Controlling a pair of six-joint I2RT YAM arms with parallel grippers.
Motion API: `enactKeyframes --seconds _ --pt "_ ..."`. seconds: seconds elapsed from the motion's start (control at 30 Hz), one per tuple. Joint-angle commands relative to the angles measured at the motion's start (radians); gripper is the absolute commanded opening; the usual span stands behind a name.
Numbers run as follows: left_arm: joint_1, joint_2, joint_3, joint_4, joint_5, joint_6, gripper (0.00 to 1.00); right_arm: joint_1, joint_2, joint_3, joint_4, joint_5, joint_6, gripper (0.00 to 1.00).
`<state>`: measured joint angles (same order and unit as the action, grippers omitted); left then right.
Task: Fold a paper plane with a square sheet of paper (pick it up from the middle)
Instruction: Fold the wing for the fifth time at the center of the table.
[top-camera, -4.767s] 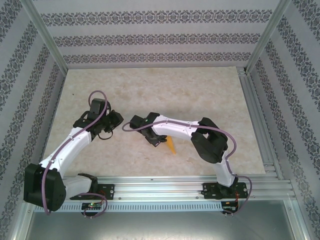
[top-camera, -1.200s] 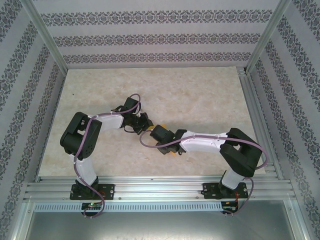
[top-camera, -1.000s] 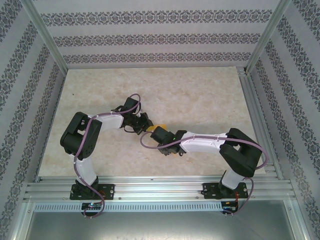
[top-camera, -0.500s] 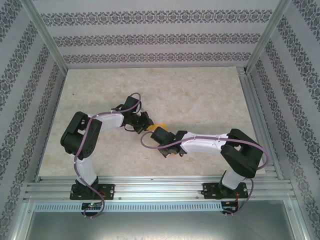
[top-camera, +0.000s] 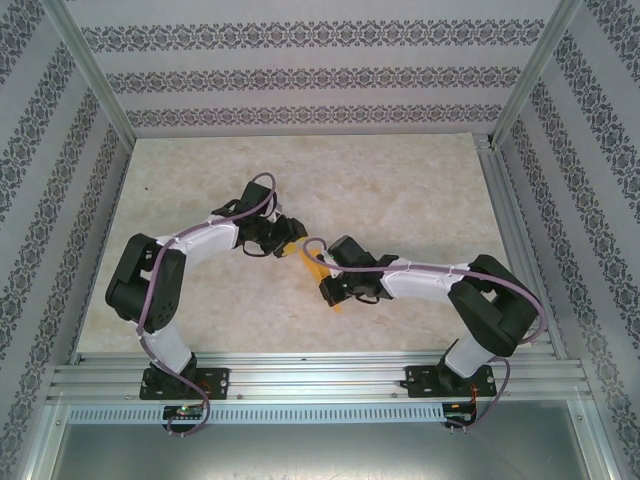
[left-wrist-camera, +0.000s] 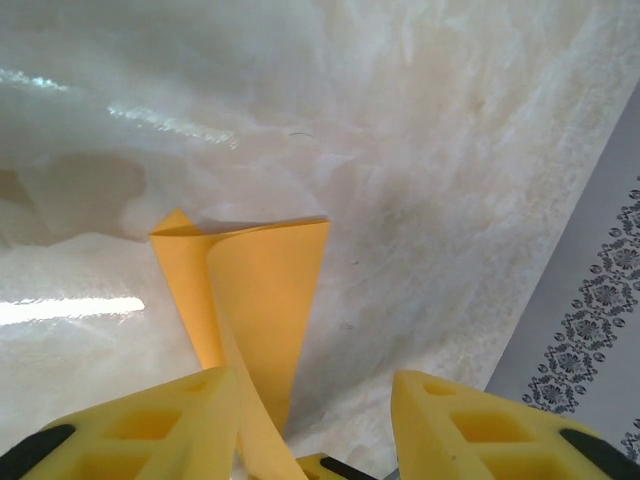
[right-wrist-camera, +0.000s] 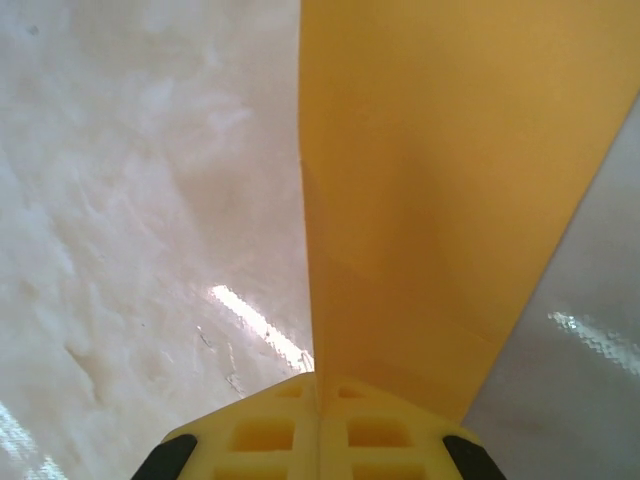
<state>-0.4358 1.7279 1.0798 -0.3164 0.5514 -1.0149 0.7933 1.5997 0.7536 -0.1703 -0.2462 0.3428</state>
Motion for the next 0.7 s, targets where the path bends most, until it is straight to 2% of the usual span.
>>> enactKeyframes --seconds 0.0,0.1,0.33,0.47,0.67 --pt "0.007 -0.051 0.004 -0.022 -0.011 0.057 0.44 -0.057 -0.012 -0.042 0.167 -0.184 0.084 0.0" --pt "-0.003 -0.062 -0.024 0.011 0.022 0.06 0.37 -0.105 -0.003 -0.066 0.23 -0.275 0.122 0.02" --pt "-0.049 -0.026 -0.029 0.045 0.062 0.055 0.19 -0.135 0.061 -0.046 0.248 -0.336 0.133 0.03" --pt "-0.061 -0.004 -0.053 0.125 0.075 -0.005 0.17 -0.137 0.102 -0.039 0.276 -0.349 0.148 0.04" --pt "-0.07 0.032 -0.053 0.127 0.068 -0.022 0.13 -0.154 0.14 -0.057 0.364 -0.366 0.207 0.04"
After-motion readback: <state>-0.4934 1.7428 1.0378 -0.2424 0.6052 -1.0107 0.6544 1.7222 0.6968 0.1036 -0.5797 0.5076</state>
